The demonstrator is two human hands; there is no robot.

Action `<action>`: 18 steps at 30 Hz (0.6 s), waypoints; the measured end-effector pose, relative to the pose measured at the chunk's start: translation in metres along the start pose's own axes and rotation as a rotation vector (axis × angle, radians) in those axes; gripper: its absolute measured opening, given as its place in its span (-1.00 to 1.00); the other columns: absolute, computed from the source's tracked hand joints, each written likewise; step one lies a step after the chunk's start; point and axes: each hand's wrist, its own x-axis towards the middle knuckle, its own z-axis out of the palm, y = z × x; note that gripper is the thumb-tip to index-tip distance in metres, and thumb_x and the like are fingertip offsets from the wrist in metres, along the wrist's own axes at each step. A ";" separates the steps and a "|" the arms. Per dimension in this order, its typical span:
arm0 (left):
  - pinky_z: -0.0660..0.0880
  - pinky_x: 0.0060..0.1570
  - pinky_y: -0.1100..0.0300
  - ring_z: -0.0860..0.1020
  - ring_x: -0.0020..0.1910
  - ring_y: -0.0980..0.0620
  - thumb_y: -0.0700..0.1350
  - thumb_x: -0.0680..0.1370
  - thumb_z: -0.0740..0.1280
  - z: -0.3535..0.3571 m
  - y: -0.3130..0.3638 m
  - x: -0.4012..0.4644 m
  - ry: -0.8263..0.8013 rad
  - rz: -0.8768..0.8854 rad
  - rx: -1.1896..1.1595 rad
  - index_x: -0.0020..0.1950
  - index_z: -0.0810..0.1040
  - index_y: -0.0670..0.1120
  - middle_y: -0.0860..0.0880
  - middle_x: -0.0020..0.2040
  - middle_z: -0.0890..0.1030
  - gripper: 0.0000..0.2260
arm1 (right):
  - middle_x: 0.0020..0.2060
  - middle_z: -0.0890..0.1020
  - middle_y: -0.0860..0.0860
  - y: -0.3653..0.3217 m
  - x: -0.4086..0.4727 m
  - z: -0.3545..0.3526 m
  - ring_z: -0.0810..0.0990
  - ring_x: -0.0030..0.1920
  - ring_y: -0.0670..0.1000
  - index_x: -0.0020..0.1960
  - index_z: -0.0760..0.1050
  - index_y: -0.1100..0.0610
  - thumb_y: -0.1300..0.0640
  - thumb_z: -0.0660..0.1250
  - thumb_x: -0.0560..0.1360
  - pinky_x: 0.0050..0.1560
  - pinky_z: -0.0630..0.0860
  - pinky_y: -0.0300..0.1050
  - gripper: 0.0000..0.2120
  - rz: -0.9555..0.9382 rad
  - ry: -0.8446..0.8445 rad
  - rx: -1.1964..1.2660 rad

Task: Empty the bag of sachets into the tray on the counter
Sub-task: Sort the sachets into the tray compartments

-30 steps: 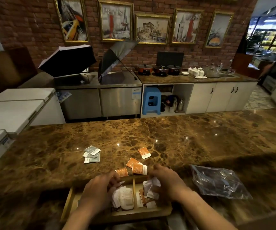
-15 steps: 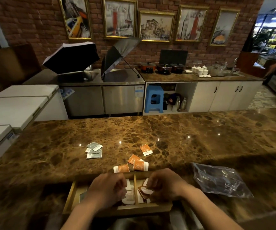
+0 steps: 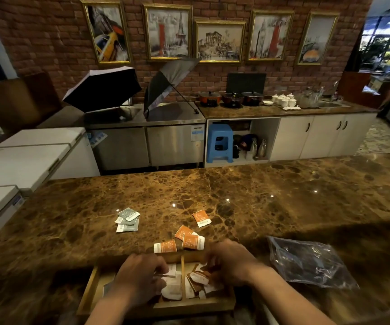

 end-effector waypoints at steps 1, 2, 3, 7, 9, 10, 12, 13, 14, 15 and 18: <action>0.32 0.13 0.20 0.43 0.18 0.14 0.11 0.50 0.40 -0.002 0.001 0.000 -0.013 0.007 0.007 -0.03 0.43 0.30 0.23 0.17 0.55 -0.84 | 0.10 0.62 -0.14 -0.001 0.000 0.002 0.57 0.12 -0.10 0.17 0.59 -0.10 0.15 0.50 0.47 0.17 0.56 -0.13 -0.68 -0.013 -0.029 -0.019; 0.32 0.14 0.19 0.42 0.20 0.13 0.11 0.50 0.40 -0.003 0.000 0.001 -0.025 0.007 0.003 -0.02 0.44 0.30 0.23 0.18 0.55 -0.84 | 0.14 0.63 -0.13 -0.001 0.001 0.003 0.58 0.14 -0.08 0.16 0.61 -0.10 0.13 0.51 0.47 0.19 0.55 -0.12 -0.69 -0.027 -0.051 -0.036; 0.34 0.15 0.19 0.43 0.21 0.12 0.11 0.49 0.41 -0.004 -0.001 0.002 -0.041 0.003 0.000 -0.01 0.45 0.31 0.22 0.19 0.55 -0.83 | 0.17 0.63 -0.12 -0.003 0.001 0.003 0.58 0.17 -0.07 0.16 0.61 -0.10 0.11 0.51 0.46 0.22 0.55 -0.10 -0.70 -0.032 -0.071 -0.056; 0.40 0.15 0.19 0.44 0.21 0.13 0.08 0.44 0.47 -0.004 -0.006 0.004 -0.035 -0.065 -0.051 0.19 0.45 0.29 0.25 0.17 0.54 -0.62 | 0.20 0.61 -0.08 -0.004 0.007 0.000 0.56 0.20 -0.02 0.18 0.61 -0.10 0.09 0.53 0.46 0.21 0.54 -0.08 -0.68 -0.042 -0.111 -0.096; 0.35 0.11 0.22 0.44 0.21 0.11 0.09 0.44 0.46 -0.003 -0.007 0.004 -0.011 -0.059 -0.025 0.25 0.42 0.27 0.28 0.14 0.51 -0.58 | 0.17 0.62 -0.09 -0.004 0.009 0.001 0.57 0.17 -0.02 0.16 0.60 -0.12 0.07 0.55 0.42 0.19 0.56 -0.06 -0.67 -0.042 -0.107 -0.099; 0.32 0.12 0.22 0.43 0.22 0.12 0.09 0.46 0.45 -0.003 -0.007 0.004 -0.012 -0.053 -0.006 0.25 0.42 0.25 0.30 0.12 0.49 -0.59 | 0.16 0.62 -0.10 -0.003 0.010 0.002 0.57 0.15 -0.02 0.14 0.60 -0.13 0.05 0.56 0.41 0.18 0.56 -0.05 -0.66 -0.038 -0.104 -0.093; 0.33 0.16 0.21 0.45 0.18 0.16 0.10 0.47 0.44 -0.002 -0.006 0.003 -0.012 -0.034 -0.006 0.17 0.43 0.28 0.30 0.09 0.53 -0.67 | 0.16 0.61 -0.10 -0.002 0.011 0.003 0.57 0.15 -0.02 0.14 0.59 -0.13 0.03 0.58 0.39 0.17 0.57 -0.05 -0.64 -0.025 -0.104 -0.086; 0.35 0.14 0.21 0.47 0.13 0.17 0.10 0.46 0.45 -0.002 -0.007 0.003 -0.001 -0.025 -0.008 0.10 0.42 0.30 0.28 0.06 0.56 -0.71 | 0.17 0.61 -0.10 -0.002 0.011 0.003 0.58 0.16 -0.02 0.15 0.59 -0.12 0.03 0.58 0.39 0.18 0.57 -0.05 -0.63 -0.017 -0.111 -0.078; 0.35 0.11 0.22 0.48 0.08 0.18 0.09 0.47 0.44 -0.002 -0.007 0.003 0.018 -0.015 -0.009 0.03 0.42 0.29 0.26 0.02 0.57 -0.75 | 0.18 0.61 -0.09 -0.001 0.012 0.002 0.59 0.16 -0.03 0.16 0.60 -0.11 0.04 0.58 0.39 0.18 0.58 -0.05 -0.62 -0.012 -0.120 -0.067; 0.35 0.10 0.22 0.49 0.07 0.18 0.07 0.49 0.42 -0.002 -0.006 0.003 0.035 -0.006 -0.014 0.00 0.43 0.27 0.25 0.01 0.58 -0.80 | 0.18 0.62 -0.09 -0.001 0.012 0.001 0.60 0.16 -0.03 0.17 0.60 -0.10 0.05 0.59 0.38 0.19 0.58 -0.05 -0.61 -0.009 -0.127 -0.058; 0.41 0.15 0.18 0.50 0.10 0.17 0.03 0.56 0.36 -0.005 -0.003 0.005 0.106 -0.016 -0.074 0.05 0.53 0.19 0.24 0.05 0.59 -0.91 | 0.16 0.65 -0.10 -0.002 0.014 0.000 0.62 0.15 -0.05 0.20 0.60 -0.09 0.06 0.59 0.39 0.17 0.59 -0.08 -0.60 -0.013 -0.137 -0.047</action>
